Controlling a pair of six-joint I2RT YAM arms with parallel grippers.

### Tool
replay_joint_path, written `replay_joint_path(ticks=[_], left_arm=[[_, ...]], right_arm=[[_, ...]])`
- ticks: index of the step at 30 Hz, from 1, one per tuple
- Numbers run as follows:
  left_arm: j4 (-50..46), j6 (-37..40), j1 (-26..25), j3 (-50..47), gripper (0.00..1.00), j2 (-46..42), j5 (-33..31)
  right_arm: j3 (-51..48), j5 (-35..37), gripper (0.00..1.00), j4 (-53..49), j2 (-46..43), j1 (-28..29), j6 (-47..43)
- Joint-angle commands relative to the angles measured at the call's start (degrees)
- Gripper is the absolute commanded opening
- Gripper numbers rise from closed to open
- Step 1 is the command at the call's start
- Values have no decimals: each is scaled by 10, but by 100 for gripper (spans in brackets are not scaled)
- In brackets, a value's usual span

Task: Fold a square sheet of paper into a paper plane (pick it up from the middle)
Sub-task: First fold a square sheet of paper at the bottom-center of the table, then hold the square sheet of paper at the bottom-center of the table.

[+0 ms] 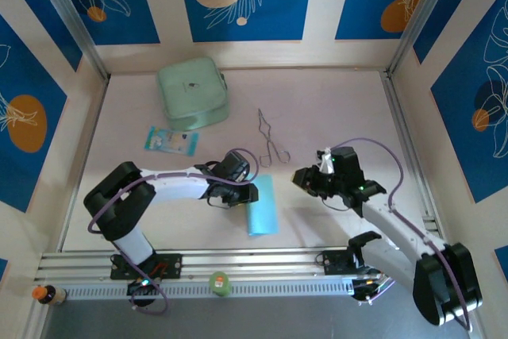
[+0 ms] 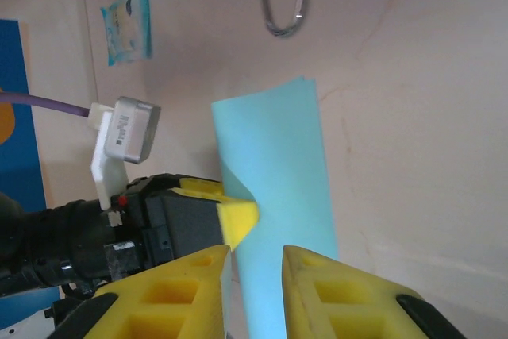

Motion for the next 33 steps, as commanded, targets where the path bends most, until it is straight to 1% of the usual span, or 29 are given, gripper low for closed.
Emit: replay_joint_path(ticks=[1,10,18,22,33], left_arm=[[-53,24,-1,10,36,27,-34],[-105,55,-1,40,38,55,-57],[-108,59,-1,53,43,65,-63],[-125,61,-1,63,44,70,-75],[-130,61,-1,63,41,80,-79]], right_arm=[[-24,-17,24,-47,-25,-13,4],[-23,-29,24,-50,-13,-14,-4],[-25,-42,24,-40,0,-11,-7],[-24,-43,24,-35,11,-8,-6],[-21,-36,24,-27,27,5,-4]])
